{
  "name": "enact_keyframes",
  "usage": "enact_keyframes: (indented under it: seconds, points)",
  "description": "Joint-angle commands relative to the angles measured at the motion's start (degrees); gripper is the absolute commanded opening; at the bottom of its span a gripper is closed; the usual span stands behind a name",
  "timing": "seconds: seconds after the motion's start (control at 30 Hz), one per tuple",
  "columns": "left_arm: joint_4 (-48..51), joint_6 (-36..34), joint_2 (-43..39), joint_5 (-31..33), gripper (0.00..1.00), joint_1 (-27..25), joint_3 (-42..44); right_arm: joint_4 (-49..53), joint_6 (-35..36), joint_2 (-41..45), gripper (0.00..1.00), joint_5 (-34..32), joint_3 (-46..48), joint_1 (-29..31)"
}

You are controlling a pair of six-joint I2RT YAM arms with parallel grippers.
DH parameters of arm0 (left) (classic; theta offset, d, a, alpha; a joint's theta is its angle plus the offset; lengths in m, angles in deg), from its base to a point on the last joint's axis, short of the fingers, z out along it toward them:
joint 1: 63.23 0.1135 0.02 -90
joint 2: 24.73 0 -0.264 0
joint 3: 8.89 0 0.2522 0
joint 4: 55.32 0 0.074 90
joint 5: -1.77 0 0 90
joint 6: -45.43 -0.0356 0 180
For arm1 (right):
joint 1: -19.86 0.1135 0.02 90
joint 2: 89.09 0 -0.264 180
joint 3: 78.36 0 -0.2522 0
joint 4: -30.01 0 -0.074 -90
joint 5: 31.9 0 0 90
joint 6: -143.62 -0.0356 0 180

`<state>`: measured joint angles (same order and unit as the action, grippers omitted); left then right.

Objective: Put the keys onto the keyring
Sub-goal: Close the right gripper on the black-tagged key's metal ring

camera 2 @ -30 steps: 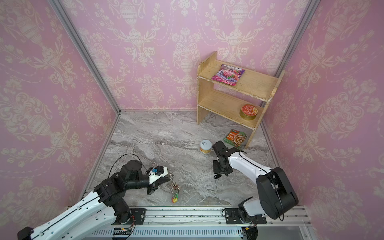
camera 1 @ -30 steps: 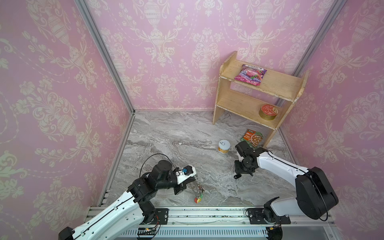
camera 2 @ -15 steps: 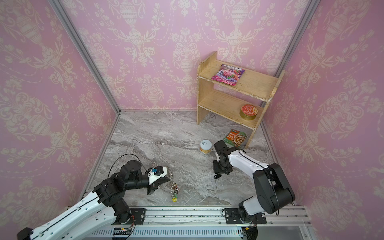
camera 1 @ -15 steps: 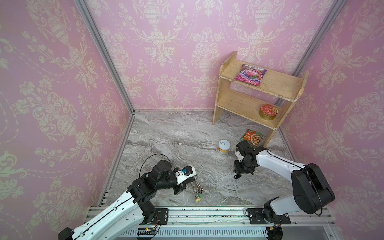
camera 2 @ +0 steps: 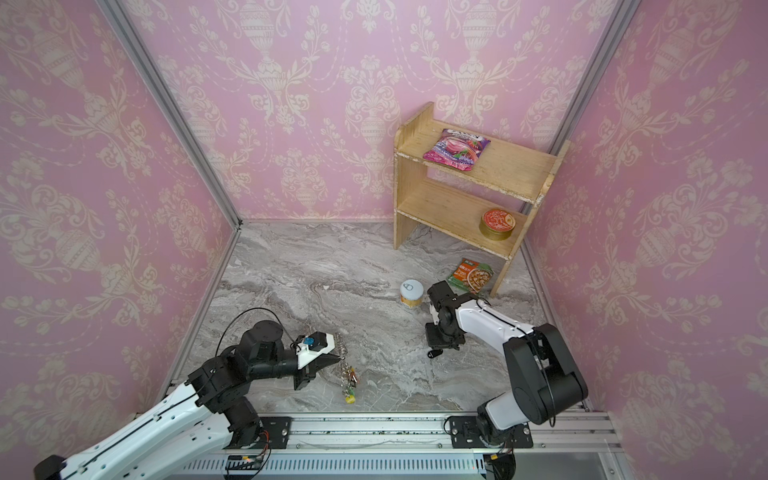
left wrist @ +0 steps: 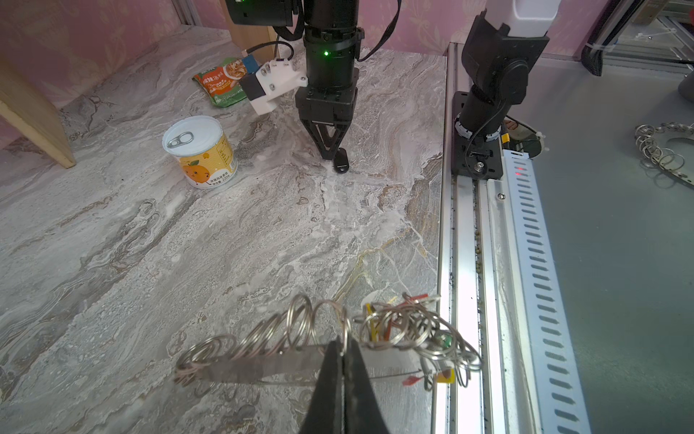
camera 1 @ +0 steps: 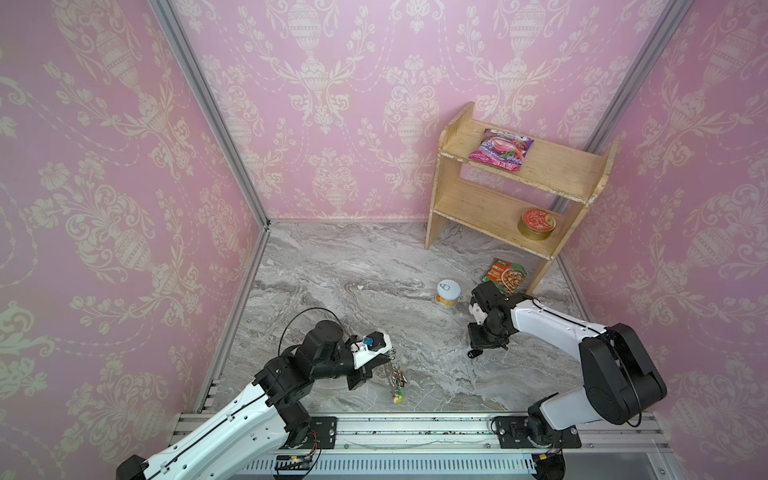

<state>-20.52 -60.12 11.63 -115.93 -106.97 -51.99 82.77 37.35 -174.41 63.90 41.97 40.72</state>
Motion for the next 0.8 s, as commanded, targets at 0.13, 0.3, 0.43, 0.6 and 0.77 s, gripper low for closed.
enact_keyframes:
  seconds: [0.13,0.3,0.43,0.6,0.77]
  points:
    - [-0.38,-0.62,-0.69,0.11,0.00,-0.37,-1.83,2.65,0.21,2.00,0.27,0.70,-0.64,-0.57]
    - [-0.21,-0.66,-0.82,0.18,0.00,-0.38,-1.95,2.63,-0.12,1.69,0.24,0.61,-0.58,-0.56]
    - [-0.12,-0.63,-0.92,0.19,0.00,-0.42,-1.92,2.79,-0.26,1.21,0.22,0.59,-0.58,-0.56]
    - [0.03,-0.62,-0.94,0.28,0.00,-0.42,-2.05,2.83,-0.51,1.32,0.19,0.76,-0.21,-0.61]
    - [0.08,-0.62,-0.95,0.28,0.00,-0.40,-1.95,2.92,-0.78,1.00,0.18,1.27,0.03,-0.60]
